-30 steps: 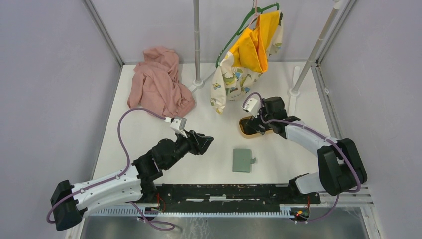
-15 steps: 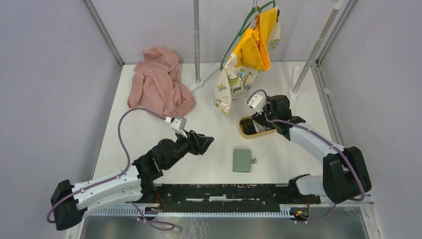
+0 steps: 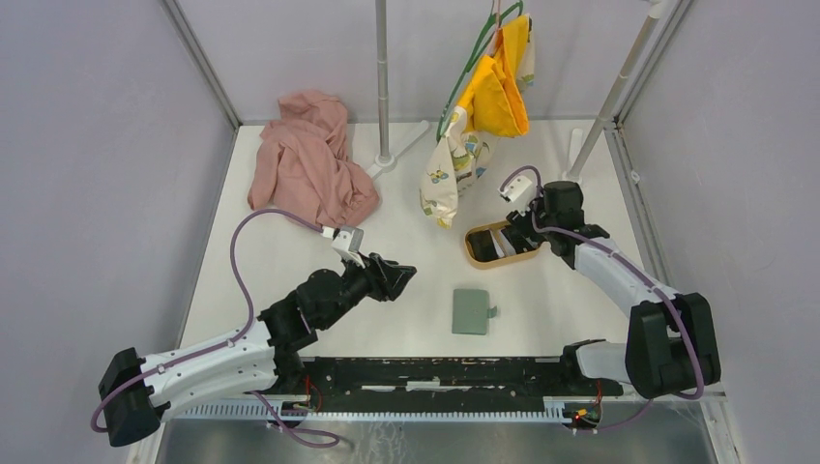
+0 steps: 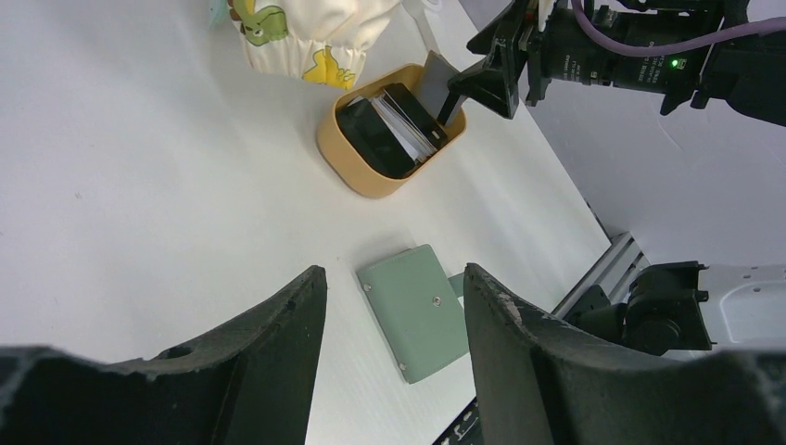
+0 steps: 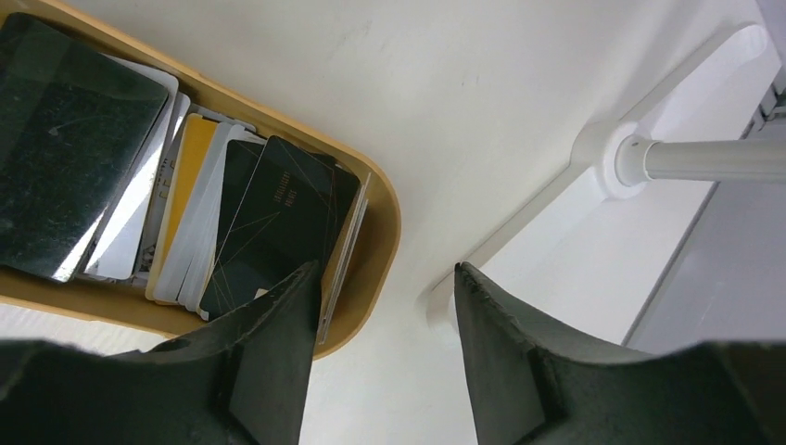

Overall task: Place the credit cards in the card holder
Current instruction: Pick up the credit card from the storage box.

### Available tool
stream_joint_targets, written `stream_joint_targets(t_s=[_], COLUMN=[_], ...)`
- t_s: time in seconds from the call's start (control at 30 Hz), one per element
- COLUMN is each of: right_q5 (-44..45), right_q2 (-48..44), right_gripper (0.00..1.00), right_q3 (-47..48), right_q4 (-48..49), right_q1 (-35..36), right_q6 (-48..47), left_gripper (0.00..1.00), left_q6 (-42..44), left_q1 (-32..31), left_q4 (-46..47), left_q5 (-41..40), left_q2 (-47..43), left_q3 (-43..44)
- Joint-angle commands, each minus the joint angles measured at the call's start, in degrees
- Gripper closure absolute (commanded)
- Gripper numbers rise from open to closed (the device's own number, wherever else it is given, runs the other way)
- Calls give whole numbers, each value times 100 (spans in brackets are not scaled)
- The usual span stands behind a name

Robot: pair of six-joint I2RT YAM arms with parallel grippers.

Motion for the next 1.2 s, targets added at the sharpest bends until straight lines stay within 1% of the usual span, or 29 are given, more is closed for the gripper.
stream_joint_targets(t_s=[0.0, 0.13, 0.37, 0.53, 0.63, 0.73, 0.93, 1.0, 1.17], right_q5=[-444, -621, -938, -1267, -1524, -1884, -2649, -2979, -3410], right_q2=[4, 80, 231, 193, 132, 100, 94, 53, -7], right_gripper=[43, 53, 68, 84, 91, 95, 95, 95, 95], right_q3=[203, 203, 203, 238, 280, 355, 452, 387, 42], right_q4=[-21, -22, -6, -5, 9, 22, 181, 345, 898], right_q1=[-224, -377, -482, -558, -650, -788, -1142, -1343, -1679], right_q6=[277, 405, 596, 771, 919, 1077, 1610, 1854, 2394], left_gripper=[38, 38, 38, 38, 38, 38, 38, 38, 38], left_q6=[-163, -163, -156, -154, -131, -103, -75, -75, -75], left_q1=[-2, -3, -3, -8, -9, -4, -10, -8, -5], left_q4=[171, 122, 65, 45, 51, 128, 254, 264, 299], left_q5=[-72, -79, -111, -111, -94, -58, 24, 32, 45], left_q2=[-81, -152, -286, -351, -342, -283, -141, -136, -113], left_q3=[138, 120, 93, 67, 74, 67, 91, 94, 93])
